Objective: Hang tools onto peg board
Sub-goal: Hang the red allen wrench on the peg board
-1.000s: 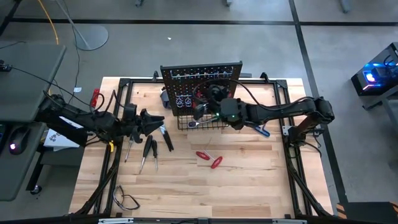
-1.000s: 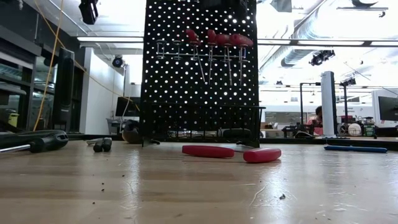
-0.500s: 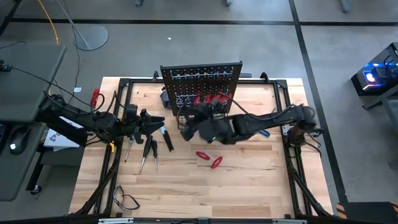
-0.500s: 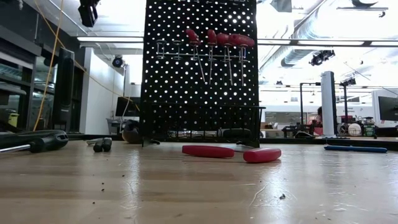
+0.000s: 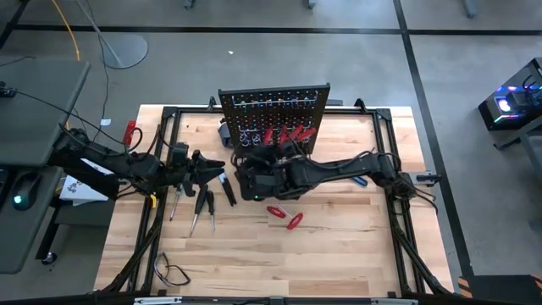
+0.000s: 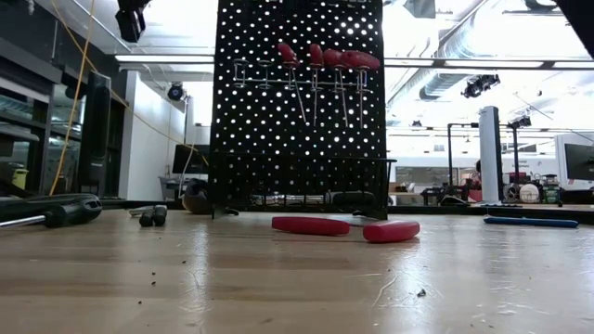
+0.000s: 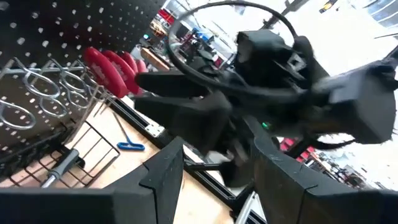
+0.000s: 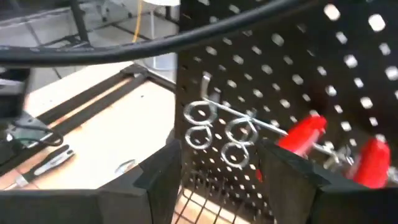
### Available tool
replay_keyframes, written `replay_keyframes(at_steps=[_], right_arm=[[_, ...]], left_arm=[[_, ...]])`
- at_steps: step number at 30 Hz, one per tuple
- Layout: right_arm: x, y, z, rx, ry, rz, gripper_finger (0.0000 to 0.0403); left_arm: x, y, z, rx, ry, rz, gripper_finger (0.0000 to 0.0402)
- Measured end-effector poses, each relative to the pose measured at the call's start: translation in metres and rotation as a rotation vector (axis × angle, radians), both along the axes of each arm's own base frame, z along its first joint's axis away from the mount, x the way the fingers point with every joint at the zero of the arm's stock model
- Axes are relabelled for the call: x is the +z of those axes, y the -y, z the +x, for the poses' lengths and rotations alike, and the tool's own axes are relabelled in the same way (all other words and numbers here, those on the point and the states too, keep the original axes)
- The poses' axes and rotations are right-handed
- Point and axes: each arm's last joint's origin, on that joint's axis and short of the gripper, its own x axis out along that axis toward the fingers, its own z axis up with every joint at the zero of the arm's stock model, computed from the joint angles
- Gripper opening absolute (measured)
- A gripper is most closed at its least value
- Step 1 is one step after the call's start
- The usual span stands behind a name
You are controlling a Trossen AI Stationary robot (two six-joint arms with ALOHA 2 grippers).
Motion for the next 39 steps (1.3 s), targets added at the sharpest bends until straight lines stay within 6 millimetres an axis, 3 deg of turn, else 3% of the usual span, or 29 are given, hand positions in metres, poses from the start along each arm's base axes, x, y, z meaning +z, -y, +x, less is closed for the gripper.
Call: replay_keyframes(at_steps=[5, 8, 12, 18, 21, 27, 33, 39], right_arm=[[0.002, 0.004, -0.007, -0.008, -0.023, 0.064, 0.0199], [0.014, -0.008, -0.013, 0.054, -0.041, 0.064, 0.0199], [0.038, -0.028, -0.041, 0.106, -0.068, 0.031, 0.0199], [0.083, -0.039, -0.117, -0.028, 0.08, 0.061, 0.0199], [0.097, -0.043, -0.133, 0.005, 0.131, 0.069, 0.0199], [0.107, -0.045, -0.146, 0.028, 0.13, 0.055, 0.0199], [0.106, -0.049, -0.147, 0.08, 0.051, -0.002, 0.0199], [0.107, -0.047, -0.147, 0.081, 0.029, -0.031, 0.0199]], left_arm=[[0.0, 0.0, 0.0, -0.008, -0.003, 0.002, 0.0168], [-0.002, -0.001, 0.002, 0.029, -0.018, 0.017, 0.0168], [-0.008, -0.002, 0.015, 0.055, -0.085, 0.097, 0.0168], [-0.004, 0.005, 0.068, 0.059, -0.232, 0.304, 0.0168], [-0.001, 0.008, 0.102, 0.149, -0.358, 0.444, 0.0168], [0.01, 0.012, 0.147, 0.407, -0.522, 0.627, 0.0168], [0.023, 0.013, 0.16, 0.53, -0.515, 0.619, 0.0168], [0.006, 0.006, 0.172, 0.628, -0.529, 0.515, 0.0168]])
